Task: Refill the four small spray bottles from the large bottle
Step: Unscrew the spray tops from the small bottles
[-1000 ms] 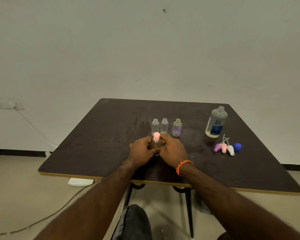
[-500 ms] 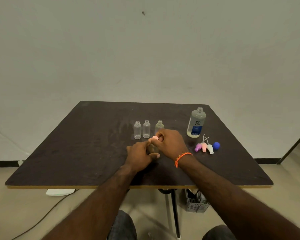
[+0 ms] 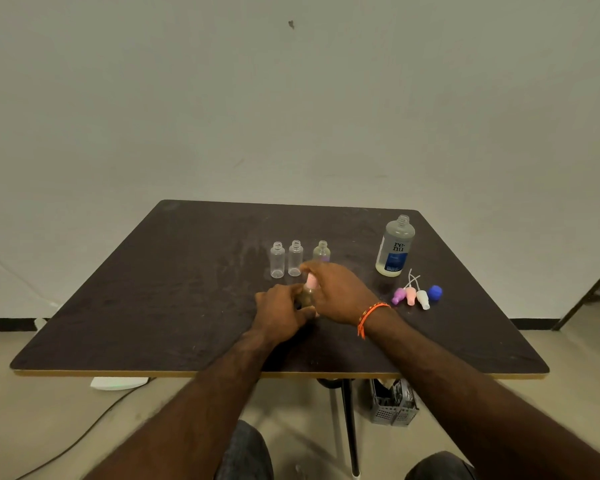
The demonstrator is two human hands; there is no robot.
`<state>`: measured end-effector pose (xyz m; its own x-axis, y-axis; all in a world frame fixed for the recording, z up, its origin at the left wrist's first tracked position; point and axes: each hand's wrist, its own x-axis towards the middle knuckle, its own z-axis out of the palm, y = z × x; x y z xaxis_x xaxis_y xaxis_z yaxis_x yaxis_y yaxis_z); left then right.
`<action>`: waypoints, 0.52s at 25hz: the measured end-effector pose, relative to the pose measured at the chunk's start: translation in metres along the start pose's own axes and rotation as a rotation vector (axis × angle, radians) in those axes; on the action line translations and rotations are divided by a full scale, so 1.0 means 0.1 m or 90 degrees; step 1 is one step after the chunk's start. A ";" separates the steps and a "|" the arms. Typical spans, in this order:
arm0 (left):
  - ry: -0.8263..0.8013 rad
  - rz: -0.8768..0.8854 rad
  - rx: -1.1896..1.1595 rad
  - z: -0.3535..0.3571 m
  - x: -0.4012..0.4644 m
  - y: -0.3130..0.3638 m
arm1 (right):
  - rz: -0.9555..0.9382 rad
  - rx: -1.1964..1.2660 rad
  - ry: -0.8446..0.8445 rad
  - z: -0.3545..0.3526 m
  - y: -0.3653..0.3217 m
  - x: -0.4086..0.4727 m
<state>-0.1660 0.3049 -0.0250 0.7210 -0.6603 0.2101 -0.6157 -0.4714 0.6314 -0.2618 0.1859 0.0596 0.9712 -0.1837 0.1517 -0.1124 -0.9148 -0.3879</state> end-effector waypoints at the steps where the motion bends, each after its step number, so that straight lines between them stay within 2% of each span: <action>1: 0.004 0.001 -0.004 0.00 0.00 0.00 | 0.020 0.000 0.014 0.00 0.01 0.00; 4: 0.003 -0.007 -0.004 0.00 -0.01 0.01 | 0.082 -0.032 0.065 -0.03 0.04 0.05; 7: 0.003 -0.004 -0.008 0.01 0.00 -0.01 | 0.063 -0.052 0.063 -0.06 0.04 0.08; 13: -0.008 0.004 -0.040 0.05 0.00 -0.05 | -0.021 -0.011 -0.059 -0.07 -0.02 0.03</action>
<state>-0.1638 0.3044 -0.0318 0.7127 -0.6710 0.2046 -0.5988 -0.4299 0.6758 -0.2598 0.1850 0.0674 0.9895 -0.1209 0.0794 -0.0836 -0.9261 -0.3680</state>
